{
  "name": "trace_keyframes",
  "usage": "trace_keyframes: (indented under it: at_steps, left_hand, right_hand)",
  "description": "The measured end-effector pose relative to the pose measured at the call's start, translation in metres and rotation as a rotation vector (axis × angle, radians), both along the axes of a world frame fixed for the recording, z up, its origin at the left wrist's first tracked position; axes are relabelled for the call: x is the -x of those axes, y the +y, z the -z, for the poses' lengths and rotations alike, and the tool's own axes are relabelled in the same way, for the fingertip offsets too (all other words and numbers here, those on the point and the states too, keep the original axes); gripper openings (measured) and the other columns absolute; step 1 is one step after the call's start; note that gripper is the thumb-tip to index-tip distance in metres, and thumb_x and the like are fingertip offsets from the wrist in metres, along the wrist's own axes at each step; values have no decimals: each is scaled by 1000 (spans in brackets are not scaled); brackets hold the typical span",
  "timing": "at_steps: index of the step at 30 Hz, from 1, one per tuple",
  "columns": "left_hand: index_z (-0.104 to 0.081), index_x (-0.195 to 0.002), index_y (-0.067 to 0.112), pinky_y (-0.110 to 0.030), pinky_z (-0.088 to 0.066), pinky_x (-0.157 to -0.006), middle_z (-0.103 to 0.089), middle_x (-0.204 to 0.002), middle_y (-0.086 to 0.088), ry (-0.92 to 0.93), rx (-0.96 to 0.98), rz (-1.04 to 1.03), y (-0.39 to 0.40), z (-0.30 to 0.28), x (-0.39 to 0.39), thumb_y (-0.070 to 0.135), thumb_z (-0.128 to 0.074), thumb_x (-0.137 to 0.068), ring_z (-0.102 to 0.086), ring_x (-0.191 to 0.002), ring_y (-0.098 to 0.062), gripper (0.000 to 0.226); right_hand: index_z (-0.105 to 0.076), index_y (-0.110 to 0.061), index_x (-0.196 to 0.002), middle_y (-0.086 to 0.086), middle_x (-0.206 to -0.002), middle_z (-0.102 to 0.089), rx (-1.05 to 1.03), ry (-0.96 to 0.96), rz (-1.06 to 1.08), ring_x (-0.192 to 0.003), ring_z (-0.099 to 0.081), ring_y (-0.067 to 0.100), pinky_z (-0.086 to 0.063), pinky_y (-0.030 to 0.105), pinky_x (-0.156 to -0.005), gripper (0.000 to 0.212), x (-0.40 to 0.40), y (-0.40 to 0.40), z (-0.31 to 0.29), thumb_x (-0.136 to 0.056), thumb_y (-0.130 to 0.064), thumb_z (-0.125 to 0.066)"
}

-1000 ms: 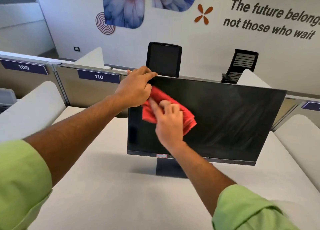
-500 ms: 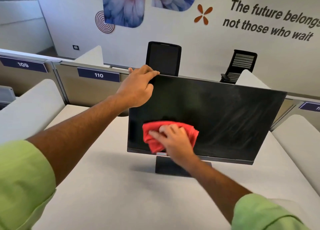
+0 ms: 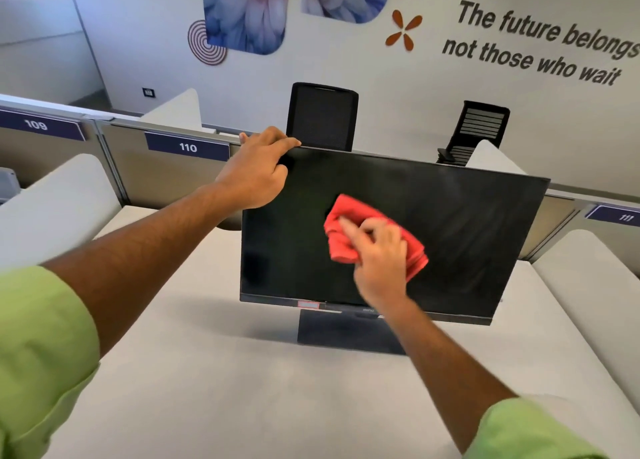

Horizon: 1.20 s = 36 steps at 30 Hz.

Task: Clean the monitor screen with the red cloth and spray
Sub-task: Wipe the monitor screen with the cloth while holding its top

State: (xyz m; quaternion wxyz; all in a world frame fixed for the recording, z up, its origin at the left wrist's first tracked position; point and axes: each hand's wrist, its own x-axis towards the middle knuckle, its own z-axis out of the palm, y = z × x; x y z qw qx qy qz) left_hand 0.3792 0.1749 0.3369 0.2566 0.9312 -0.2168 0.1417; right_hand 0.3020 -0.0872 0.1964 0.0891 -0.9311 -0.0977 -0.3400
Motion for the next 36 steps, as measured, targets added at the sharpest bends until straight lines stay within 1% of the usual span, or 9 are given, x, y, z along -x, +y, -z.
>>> trace_keyframes:
  at_steps: [4, 8, 13, 17, 23, 27, 32, 34, 36]
  left_hand:
    - [-49, -142, 24, -60, -28, -116, -45, -137, 0, -11, -40, 2, -2, -4, 1, 17, -41, -91, -40, -127, -26, 52]
    - [-51, -140, 23, -58, -30, -115, -47, -134, -1, -7, -28, -20, -5, -6, 3, 16, -42, -92, -43, -126, -28, 50]
    - [-54, -138, 21, -55, -34, -114, -49, -132, -3, -11, -26, -31, -8, -9, 5, 17, -42, -91, -45, -123, -29, 49]
    - [-53, -139, 21, -56, -31, -114, -50, -130, -4, -21, -45, -23, -5, -9, 5, 22, -40, -85, -45, -122, -27, 56]
    - [-54, -140, 22, -38, -33, -103, -50, -124, -2, -60, -16, -21, -6, -4, 3, 24, -37, -81, -45, -118, -23, 61]
    - [-55, -138, 23, -45, -34, -108, -50, -125, 0, -57, 3, -47, -6, -3, 3, 25, -36, -81, -44, -117, -24, 61]
    - [-56, -138, 22, -35, -32, -101, -51, -127, -3, -51, -12, -58, -4, -3, 2, 24, -35, -80, -45, -117, -27, 62]
    - [-56, -138, 21, -34, -31, -101, -51, -127, -3, -57, -14, -55, -5, -3, 3, 23, -36, -80, -45, -116, -26, 61]
    - [-55, -139, 21, -37, -32, -102, -50, -128, -3, -56, -21, -51, -5, -4, 4, 22, -36, -82, -45, -117, -25, 60]
  right_hand:
    - [-56, -45, -148, -7, -117, -57, 106, 279, -162, -98, -56, 25, -43, 38, -73, 79, 43, 16, 75, -80, -8, -69]
    - [-44, -46, -156, -7, -135, -54, 239, 451, -290, -121, -54, 25, -50, 40, -92, 75, 57, 8, 90, -94, -13, -70]
    - [-62, -39, -146, -1, -117, -61, 209, 220, -222, -102, -60, 29, -47, 41, -71, 72, 33, -30, 27, -82, -5, -58]
    - [-65, -33, -145, 6, -119, -61, 109, 54, -87, -103, -56, 37, -50, 50, -79, 74, 1, -77, -52, -81, 0, -52]
    - [-52, -29, -158, 14, -128, -52, -171, -53, 101, -116, -50, 39, -48, 51, -101, 81, -37, -111, -118, -86, 7, -59]
    - [-53, -30, -156, 12, -122, -57, -136, -71, 74, -105, -53, 40, -49, 48, -86, 83, -17, -60, -70, -81, 3, -61]
    - [-50, -37, -156, 2, -116, -59, 97, 114, -98, -94, -56, 31, -44, 42, -68, 80, 23, -5, 20, -84, -5, -63]
    - [-47, -39, -157, 0, -119, -59, 216, 215, -215, -96, -58, 29, -47, 41, -68, 83, 41, 0, 55, -83, -8, -70]
    - [-39, -39, -160, 1, -130, -57, 334, 351, -324, -110, -58, 29, -54, 43, -81, 82, 54, -4, 78, -90, -13, -74]
